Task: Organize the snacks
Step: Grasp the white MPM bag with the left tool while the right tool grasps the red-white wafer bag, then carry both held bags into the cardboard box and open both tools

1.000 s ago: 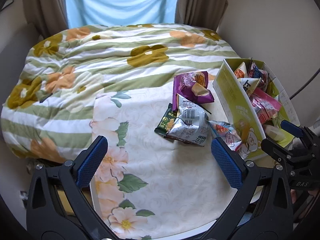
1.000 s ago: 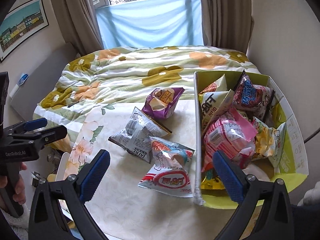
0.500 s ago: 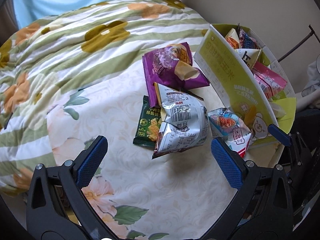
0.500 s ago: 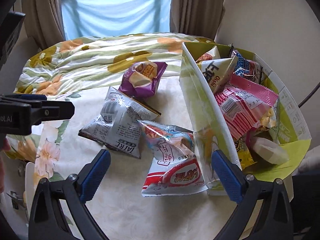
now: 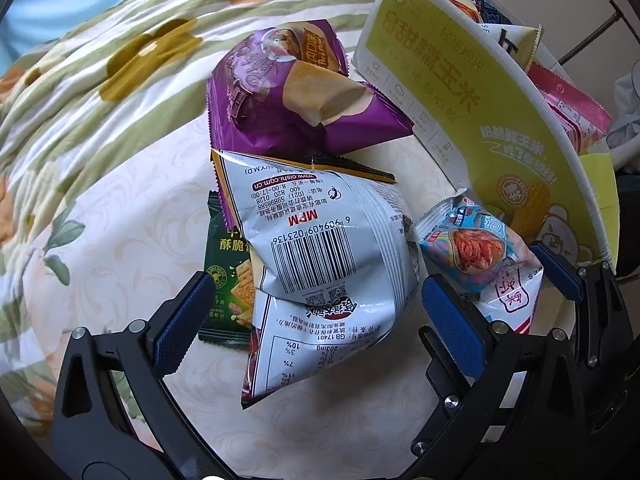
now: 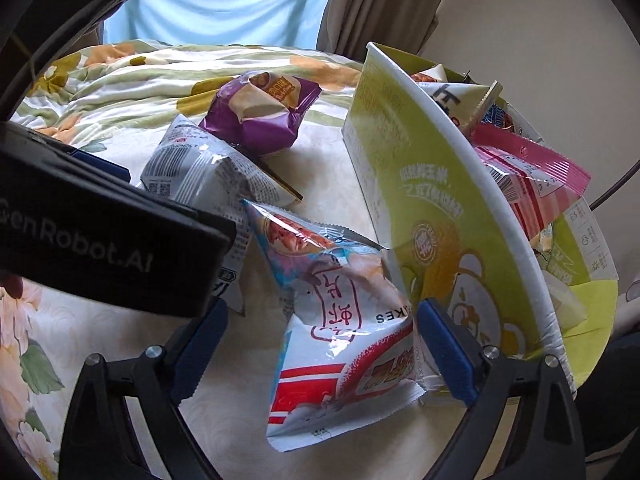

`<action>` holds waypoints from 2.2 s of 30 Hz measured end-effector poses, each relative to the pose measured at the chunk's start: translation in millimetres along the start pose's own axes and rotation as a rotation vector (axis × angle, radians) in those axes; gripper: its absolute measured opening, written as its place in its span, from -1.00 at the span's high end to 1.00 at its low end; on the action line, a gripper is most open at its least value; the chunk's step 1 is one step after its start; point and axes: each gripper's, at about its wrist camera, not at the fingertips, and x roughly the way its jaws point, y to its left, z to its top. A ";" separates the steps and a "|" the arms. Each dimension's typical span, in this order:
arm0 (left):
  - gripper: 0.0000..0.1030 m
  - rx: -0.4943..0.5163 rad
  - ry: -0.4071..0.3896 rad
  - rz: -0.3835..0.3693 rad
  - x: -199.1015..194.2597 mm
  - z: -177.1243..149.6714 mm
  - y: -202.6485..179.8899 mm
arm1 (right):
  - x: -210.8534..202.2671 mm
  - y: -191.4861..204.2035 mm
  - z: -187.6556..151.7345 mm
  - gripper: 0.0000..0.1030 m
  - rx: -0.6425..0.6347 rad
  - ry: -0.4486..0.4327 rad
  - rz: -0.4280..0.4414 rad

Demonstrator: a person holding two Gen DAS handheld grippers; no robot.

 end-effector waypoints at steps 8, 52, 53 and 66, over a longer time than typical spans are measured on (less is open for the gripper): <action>-0.17 0.002 0.000 -0.087 4.4 -3.4 0.9 | 15.6 0.4 -0.2 -0.50 0.000 0.034 -0.018; -0.05 -0.161 -0.350 0.069 -173.2 -2.7 -112.9 | -135.3 -170.7 49.1 -0.02 0.129 -0.213 0.367; -0.05 -0.159 -0.356 0.067 -170.4 2.7 -126.0 | -133.9 -184.0 49.6 -0.02 0.132 -0.213 0.362; -0.06 -0.161 -0.316 0.018 -89.5 65.6 -269.5 | -99.2 -326.4 37.8 -0.02 0.155 -0.204 0.366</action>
